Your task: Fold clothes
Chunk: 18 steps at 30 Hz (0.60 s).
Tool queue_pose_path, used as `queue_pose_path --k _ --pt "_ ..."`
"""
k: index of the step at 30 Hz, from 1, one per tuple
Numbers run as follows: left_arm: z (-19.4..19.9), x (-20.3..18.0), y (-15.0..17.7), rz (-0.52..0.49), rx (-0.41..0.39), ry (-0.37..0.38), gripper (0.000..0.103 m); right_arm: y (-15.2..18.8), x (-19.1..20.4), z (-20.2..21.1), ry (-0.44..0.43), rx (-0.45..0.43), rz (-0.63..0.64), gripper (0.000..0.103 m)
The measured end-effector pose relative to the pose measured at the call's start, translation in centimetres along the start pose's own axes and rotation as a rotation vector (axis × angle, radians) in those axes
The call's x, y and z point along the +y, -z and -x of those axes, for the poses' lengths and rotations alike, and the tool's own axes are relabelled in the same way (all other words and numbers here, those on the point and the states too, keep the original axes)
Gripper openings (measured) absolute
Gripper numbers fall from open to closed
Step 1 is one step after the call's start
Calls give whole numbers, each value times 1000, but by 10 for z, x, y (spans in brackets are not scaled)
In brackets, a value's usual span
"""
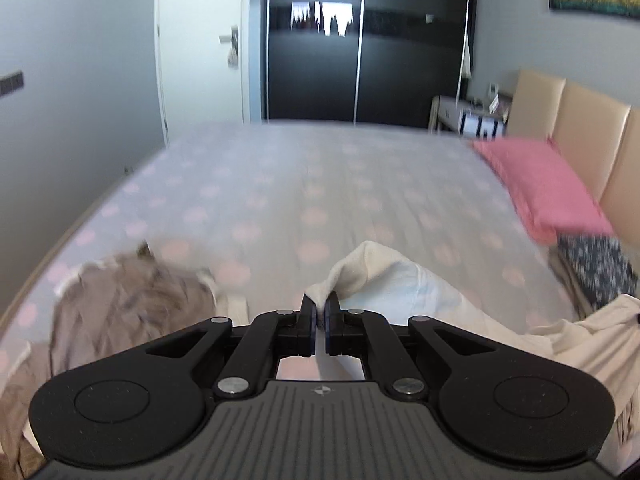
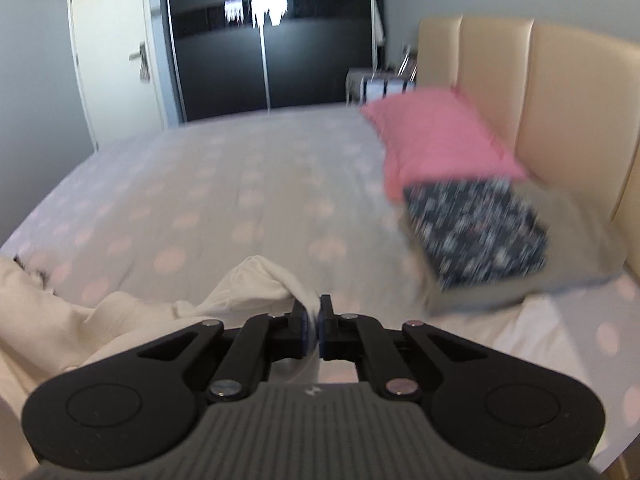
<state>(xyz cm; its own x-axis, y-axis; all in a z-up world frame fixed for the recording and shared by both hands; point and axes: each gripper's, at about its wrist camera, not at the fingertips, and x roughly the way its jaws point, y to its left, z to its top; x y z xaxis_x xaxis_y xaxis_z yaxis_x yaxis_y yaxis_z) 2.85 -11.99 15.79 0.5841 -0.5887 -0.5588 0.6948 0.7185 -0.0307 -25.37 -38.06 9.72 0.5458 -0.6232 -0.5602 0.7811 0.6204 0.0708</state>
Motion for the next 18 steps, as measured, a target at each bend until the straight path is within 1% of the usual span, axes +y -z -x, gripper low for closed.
queue_pose_path --k 3,6,8,9,10,11,13,16,18 --pt "23 11 -25 33 -95 0 2 -34 -10 29 33 -116 -28 5" --pt "38 19 -38 43 -152 4 2 -52 -13 58 72 -242 -28 5" --pt "41 21 -38 34 -157 14 2 -54 -11 67 90 -271 3 5" --pt "37 21 -35 15 -138 13 2 -52 -11 66 93 -258 13 5" --pt "29 21 -30 -5 -100 8 2 -49 -10 64 95 -242 22 5" --pt "19 21 -24 -17 -48 3 2 -42 -12 56 94 -195 29 5" --pt "-9 23 -1 -45 100 -6 2 -25 -14 38 90 -95 43 5" --pt "-56 23 45 -102 316 -23 2 17 -18 -1 93 103 80 5" --pt "-84 19 76 -159 441 -45 2 46 -20 -27 85 243 91 5"
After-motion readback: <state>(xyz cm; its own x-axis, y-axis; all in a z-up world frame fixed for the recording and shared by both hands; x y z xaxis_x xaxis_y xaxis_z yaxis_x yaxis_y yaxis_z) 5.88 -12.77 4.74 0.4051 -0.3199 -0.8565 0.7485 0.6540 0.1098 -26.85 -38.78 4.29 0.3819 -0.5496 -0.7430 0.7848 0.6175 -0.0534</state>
